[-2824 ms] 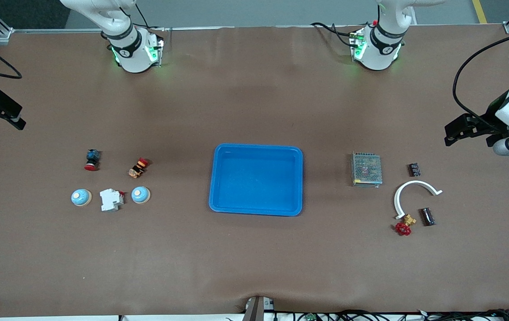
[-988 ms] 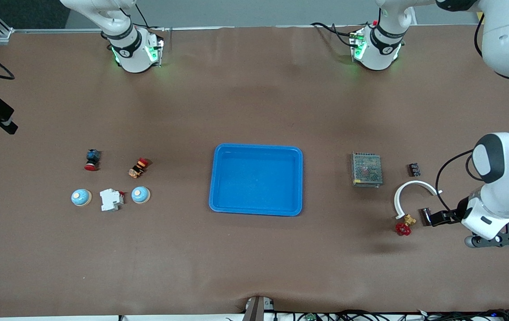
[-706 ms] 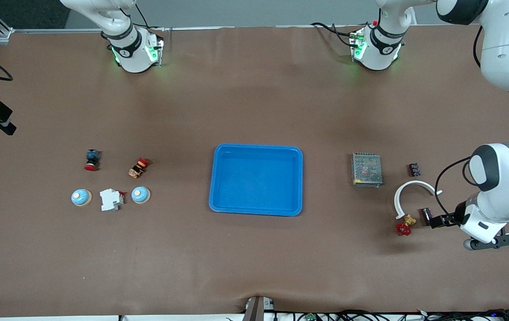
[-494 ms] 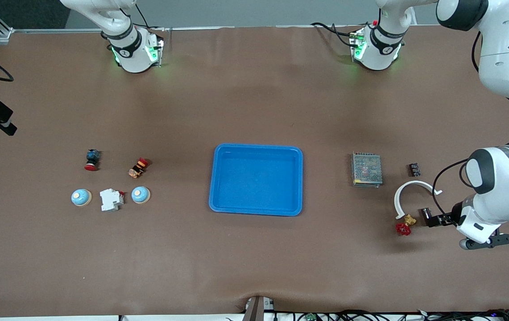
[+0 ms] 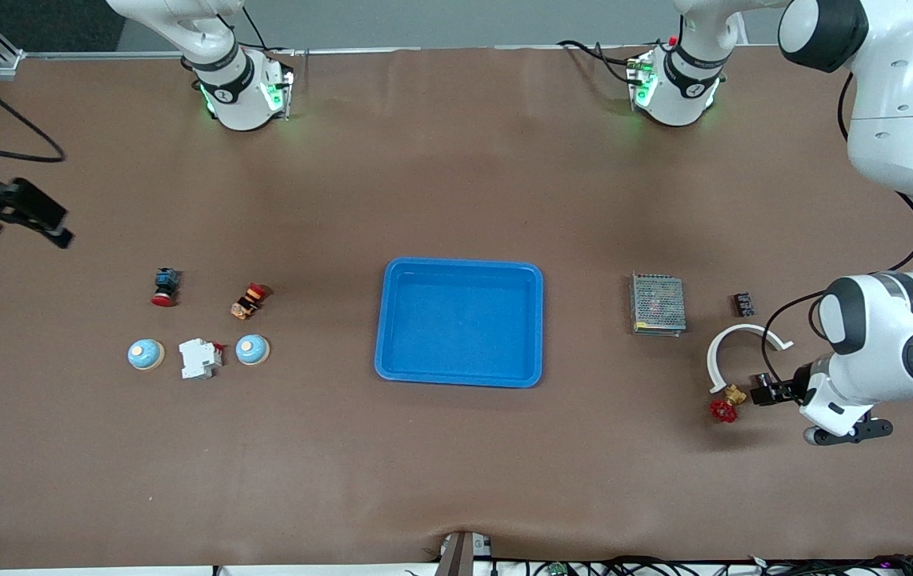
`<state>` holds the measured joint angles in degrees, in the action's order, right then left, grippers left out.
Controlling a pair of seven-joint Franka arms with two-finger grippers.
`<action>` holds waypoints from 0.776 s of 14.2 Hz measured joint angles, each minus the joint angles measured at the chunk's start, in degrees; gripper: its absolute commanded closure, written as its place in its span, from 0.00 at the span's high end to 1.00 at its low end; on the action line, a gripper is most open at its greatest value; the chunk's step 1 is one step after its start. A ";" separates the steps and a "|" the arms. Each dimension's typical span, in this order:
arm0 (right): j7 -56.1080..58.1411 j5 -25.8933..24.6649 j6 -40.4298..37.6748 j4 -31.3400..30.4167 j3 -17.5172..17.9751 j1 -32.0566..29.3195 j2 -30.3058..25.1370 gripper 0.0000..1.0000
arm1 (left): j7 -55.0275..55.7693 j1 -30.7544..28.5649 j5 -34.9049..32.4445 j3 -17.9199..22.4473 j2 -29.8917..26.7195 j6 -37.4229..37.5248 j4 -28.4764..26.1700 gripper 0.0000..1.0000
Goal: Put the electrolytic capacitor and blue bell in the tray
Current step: 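Grasp the capacitor with the left gripper while the right gripper grasps the bell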
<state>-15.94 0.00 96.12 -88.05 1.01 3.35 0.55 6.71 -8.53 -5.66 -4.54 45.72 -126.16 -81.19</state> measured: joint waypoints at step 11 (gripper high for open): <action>-6.93 0.00 19.64 -16.20 0.31 6.84 11.93 1.00 | -0.02 -1.51 0.00 0.10 2.23 -1.95 0.07 1.00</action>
<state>-22.88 0.00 115.75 -104.26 1.32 10.19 12.48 6.69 -10.04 -5.66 -4.45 47.95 -128.11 -81.12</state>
